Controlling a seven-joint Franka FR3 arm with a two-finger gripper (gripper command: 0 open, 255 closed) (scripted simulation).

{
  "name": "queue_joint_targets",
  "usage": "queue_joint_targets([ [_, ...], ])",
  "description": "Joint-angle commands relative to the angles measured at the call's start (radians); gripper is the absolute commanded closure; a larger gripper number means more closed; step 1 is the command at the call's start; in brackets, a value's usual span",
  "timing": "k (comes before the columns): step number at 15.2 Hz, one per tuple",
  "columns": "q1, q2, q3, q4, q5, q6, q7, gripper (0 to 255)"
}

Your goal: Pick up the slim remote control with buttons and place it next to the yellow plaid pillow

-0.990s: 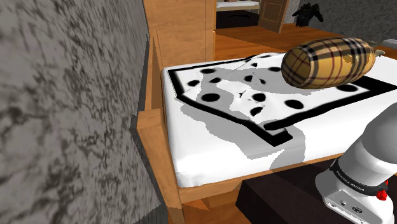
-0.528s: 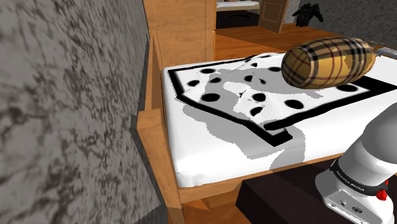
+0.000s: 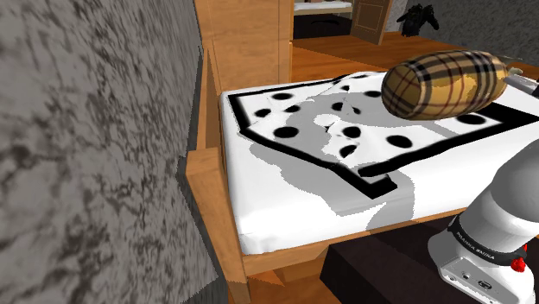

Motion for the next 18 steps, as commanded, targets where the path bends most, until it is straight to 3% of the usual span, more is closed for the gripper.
queue_joint_targets([
  [1, 0.003, 0.002, -0.012, -0.018, -0.005, 0.022, 0.001, 255],
  [18, 0.068, 0.056, -0.183, -0.167, -0.054, 0.253, 0.015, 255],
])
